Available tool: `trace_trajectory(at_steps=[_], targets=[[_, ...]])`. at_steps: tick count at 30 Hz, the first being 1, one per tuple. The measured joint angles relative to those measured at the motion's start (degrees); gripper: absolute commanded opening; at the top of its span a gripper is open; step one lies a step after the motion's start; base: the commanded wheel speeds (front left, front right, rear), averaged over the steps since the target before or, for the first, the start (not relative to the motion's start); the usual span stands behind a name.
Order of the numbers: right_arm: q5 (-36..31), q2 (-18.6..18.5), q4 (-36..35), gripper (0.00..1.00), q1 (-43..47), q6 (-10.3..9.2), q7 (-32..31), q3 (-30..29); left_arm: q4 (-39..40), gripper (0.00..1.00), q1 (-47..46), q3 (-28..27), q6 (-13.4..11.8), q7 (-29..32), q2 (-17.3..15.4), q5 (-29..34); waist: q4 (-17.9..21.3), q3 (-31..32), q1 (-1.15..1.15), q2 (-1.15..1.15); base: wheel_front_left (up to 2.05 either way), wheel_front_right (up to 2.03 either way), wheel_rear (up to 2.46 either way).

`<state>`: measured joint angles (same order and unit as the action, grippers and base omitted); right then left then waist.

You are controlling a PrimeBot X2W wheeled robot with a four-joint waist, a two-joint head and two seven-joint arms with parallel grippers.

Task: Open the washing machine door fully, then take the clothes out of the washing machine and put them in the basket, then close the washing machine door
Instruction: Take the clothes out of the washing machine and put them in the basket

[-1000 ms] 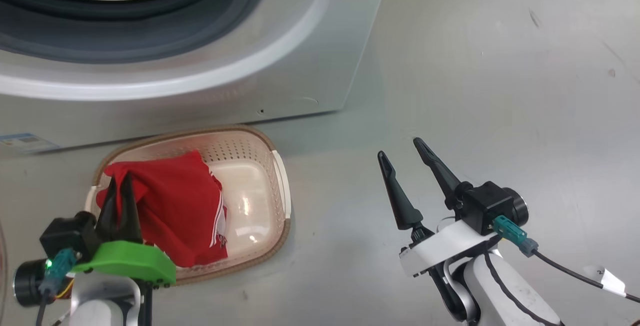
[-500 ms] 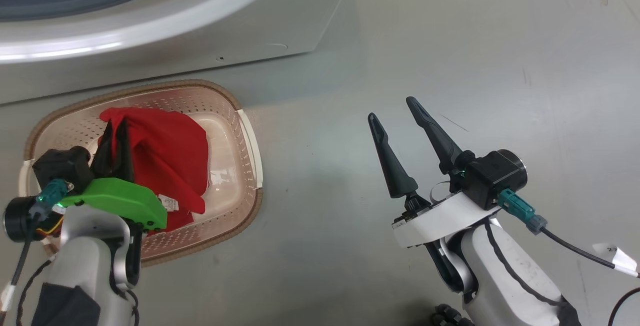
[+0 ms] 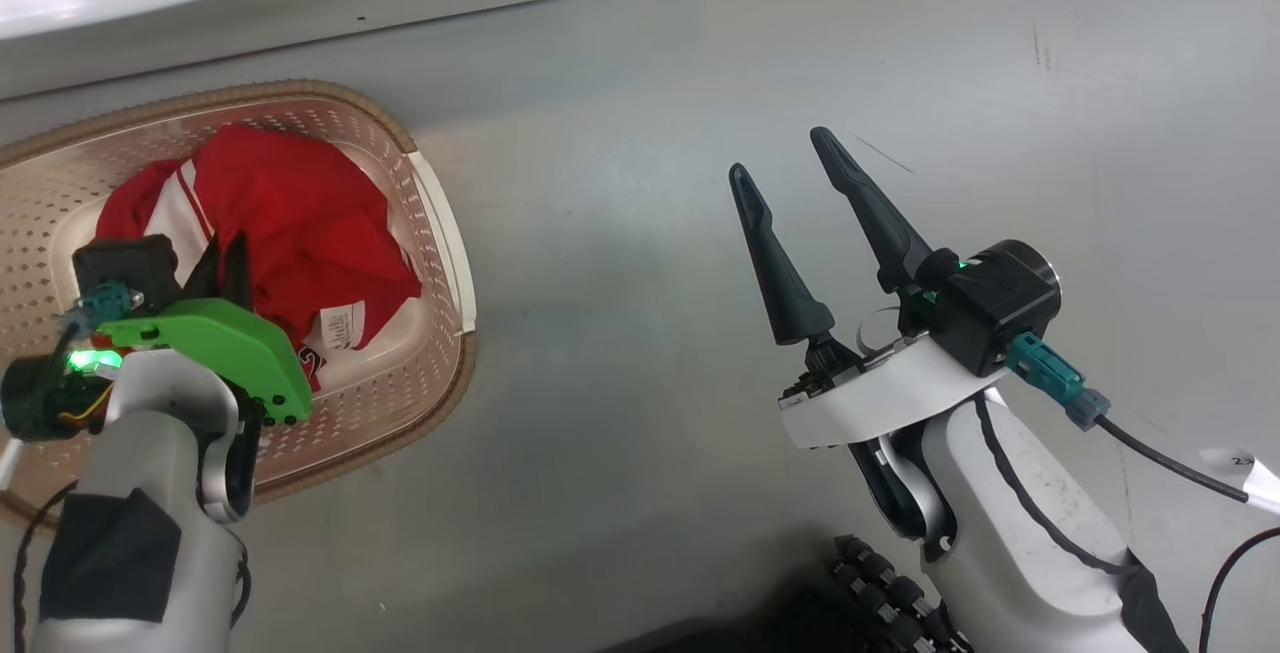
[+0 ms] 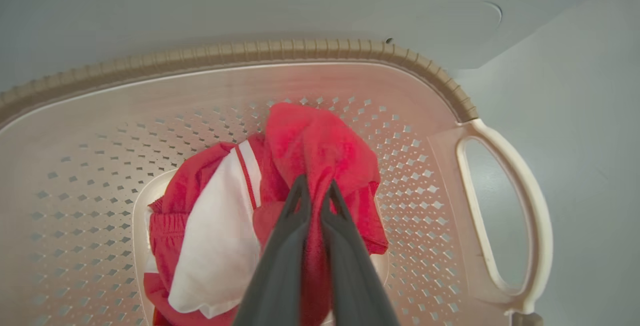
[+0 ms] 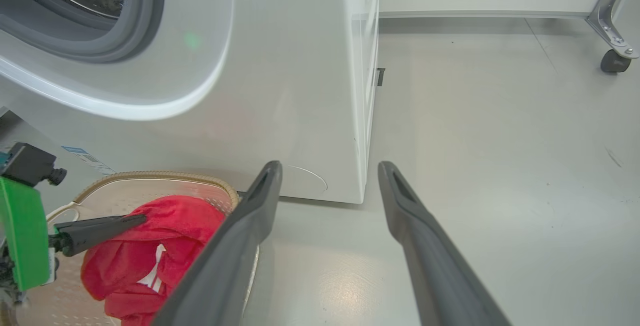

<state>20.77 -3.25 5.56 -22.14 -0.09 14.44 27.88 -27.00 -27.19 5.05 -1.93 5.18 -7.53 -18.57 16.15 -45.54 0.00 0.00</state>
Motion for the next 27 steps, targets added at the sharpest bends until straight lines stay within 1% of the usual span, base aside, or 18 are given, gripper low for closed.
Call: trace_trajectory(at_steps=[4, 9, 17, 18, 19, 20, 27], targets=[[0.0, 0.0, 0.1, 1.00, -0.4, 0.01, 0.0, -0.4, -4.0, 0.00, -3.3, -0.1, 0.2, 0.9, 0.6, -0.5, 0.3, -1.7, 0.00, 0.00, 0.00, 0.00, 0.00], [0.1, 0.0, 0.4, 1.00, -1.2, 0.01, 0.0, 0.2, -9.5, 0.00, -4.3, -1.1, 0.0, 2.1, 0.8, -1.4, 0.1, -2.4, 0.00, 0.00, 0.00, 0.00, 0.00], [0.6, 0.0, 0.4, 1.00, -2.1, 0.01, 0.0, 0.8, -13.6, 0.00, -7.5, -1.2, 0.0, 2.3, 0.7, -1.4, 0.0, -2.2, 0.00, 0.00, 0.00, 0.00, 0.00], [0.8, 0.0, 0.4, 1.00, -2.1, 0.01, 0.0, 0.8, -14.2, 0.26, -7.8, -1.1, 0.0, 2.2, 0.7, -1.4, 0.0, -2.1, 0.00, 0.00, 0.00, 0.00, 0.00], [0.8, 0.0, 0.5, 1.00, -2.1, 0.01, 0.0, 0.8, -14.9, 0.62, -8.1, -0.9, 0.1, 1.8, 0.6, -1.4, 0.0, -1.9, 0.00, 0.00, 0.00, 0.00, 0.00], [0.8, 0.0, 0.7, 1.00, -2.1, 0.01, 0.0, 0.7, -15.6, 1.00, -8.2, -0.2, 0.2, 1.7, 0.4, -0.7, -0.1, -1.7, 0.00, 0.00, 0.00, 0.00, 0.00], [0.8, 0.0, 2.2, 1.00, -2.1, 0.01, 0.0, 0.2, -19.7, 1.00, -8.3, 1.5, 0.7, -1.4, 0.6, 0.7, -0.8, 0.6, 0.00, 0.00, 0.00, 0.00, 0.00]])
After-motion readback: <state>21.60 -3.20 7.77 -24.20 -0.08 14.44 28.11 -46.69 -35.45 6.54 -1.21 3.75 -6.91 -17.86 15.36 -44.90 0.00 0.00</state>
